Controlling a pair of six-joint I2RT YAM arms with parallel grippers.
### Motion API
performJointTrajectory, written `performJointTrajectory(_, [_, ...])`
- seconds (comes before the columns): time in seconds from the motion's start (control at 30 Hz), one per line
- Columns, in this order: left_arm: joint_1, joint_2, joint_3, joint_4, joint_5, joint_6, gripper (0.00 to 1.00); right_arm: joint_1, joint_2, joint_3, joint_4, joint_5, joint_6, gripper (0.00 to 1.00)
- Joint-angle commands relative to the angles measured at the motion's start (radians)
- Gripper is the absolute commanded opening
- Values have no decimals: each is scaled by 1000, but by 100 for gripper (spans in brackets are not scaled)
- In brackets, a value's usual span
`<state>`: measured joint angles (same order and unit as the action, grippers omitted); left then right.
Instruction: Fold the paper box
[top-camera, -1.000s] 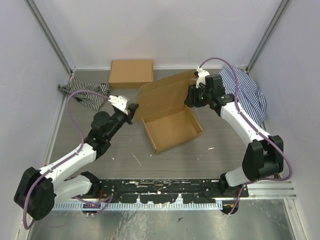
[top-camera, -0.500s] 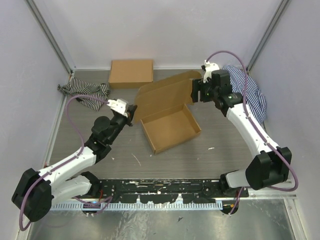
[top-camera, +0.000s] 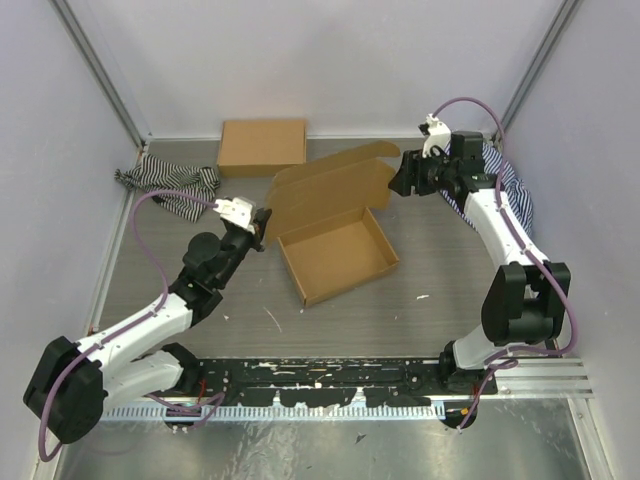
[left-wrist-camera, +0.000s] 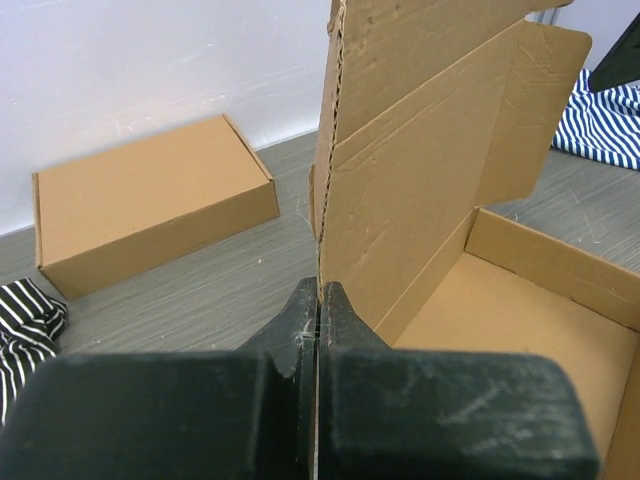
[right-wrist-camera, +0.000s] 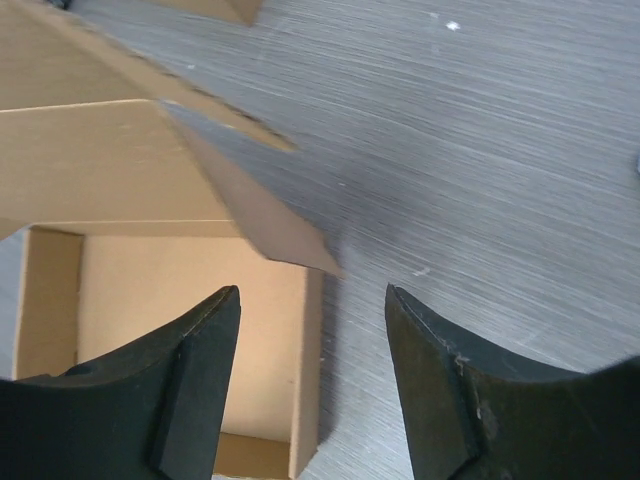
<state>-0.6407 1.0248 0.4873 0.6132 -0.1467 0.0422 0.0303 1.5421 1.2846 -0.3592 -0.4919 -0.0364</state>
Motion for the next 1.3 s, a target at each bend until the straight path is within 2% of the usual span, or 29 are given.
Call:
performJointTrajectory(0.0, [-1,2,0,49,-17,15,0,19,-36,13,87,-141,-33,65])
performJointTrajectory(0.3, [-1,0,0,49,-17,13,0,49,-1,-5,163,-67,-23,64])
performJointTrajectory(0.5, [-2,11,9,44,-14,5,1,68,12,-27,186,-100,-10,53])
performJointTrajectory(0.73, [-2,16,18,43,-7,2,1,98,10,-75,240,-68,-6,50])
performJointTrajectory(1.0, [-2,26,74,-28,16,-35,1,157,-42,-125,247,23,22,34])
performJointTrajectory(1.27, [-3,38,73,-7,-10,-67,0,209,-122,-237,341,223,100,8])
